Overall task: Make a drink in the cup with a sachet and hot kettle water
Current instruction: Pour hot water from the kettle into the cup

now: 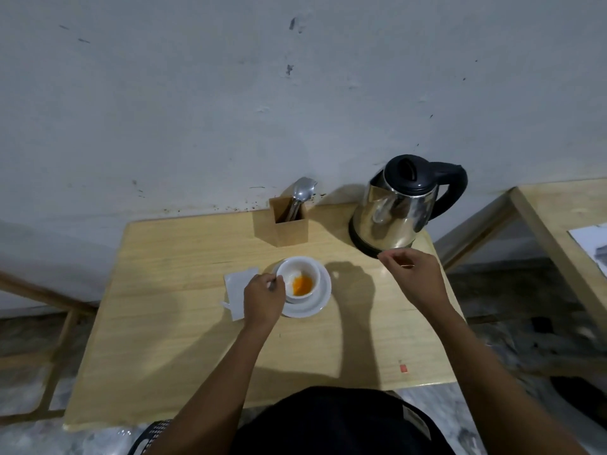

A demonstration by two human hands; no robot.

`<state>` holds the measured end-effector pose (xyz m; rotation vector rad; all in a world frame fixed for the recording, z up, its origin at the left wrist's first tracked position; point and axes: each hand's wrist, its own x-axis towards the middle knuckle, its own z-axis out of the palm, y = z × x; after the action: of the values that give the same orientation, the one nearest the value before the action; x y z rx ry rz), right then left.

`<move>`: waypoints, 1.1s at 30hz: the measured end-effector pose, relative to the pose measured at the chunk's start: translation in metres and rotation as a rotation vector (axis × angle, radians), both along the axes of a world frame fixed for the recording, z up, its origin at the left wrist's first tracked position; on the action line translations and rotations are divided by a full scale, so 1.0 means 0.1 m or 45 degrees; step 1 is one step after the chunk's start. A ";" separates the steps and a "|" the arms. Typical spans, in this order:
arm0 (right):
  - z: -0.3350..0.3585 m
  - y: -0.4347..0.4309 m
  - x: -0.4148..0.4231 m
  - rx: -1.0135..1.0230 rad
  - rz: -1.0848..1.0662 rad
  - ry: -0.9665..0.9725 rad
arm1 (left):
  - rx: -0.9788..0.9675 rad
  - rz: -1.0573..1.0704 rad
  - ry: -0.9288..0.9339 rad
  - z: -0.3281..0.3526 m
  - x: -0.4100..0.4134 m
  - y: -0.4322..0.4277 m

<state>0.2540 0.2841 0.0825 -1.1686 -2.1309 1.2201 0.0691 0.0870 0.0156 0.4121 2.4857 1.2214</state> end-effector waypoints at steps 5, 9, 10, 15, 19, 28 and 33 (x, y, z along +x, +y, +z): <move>0.17 0.33 0.05 0.078 -0.072 0.010 | -0.061 0.151 -0.020 -0.01 0.05 0.10; 0.35 0.66 0.09 0.211 -0.138 0.109 | -0.083 0.239 -0.018 -0.02 0.17 0.16; 0.39 0.74 0.10 0.243 -0.149 0.134 | -0.081 0.272 -0.015 -0.01 0.21 0.19; 0.56 1.16 0.04 0.519 -0.176 0.114 | -0.070 0.395 0.034 0.06 0.32 0.31; 0.60 1.52 -0.12 0.519 -0.042 -0.115 | -0.124 0.456 0.098 0.09 0.35 0.40; 0.63 2.06 -0.36 0.249 0.292 -0.205 | -0.301 0.525 0.123 0.04 0.37 0.50; 0.50 2.26 -0.30 0.007 0.232 -0.070 | -0.346 0.518 0.084 0.08 0.38 0.52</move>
<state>0.2239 0.5105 0.1325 -1.0347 -2.3224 1.2717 0.1074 0.1388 0.0233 -0.1341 2.8322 0.9893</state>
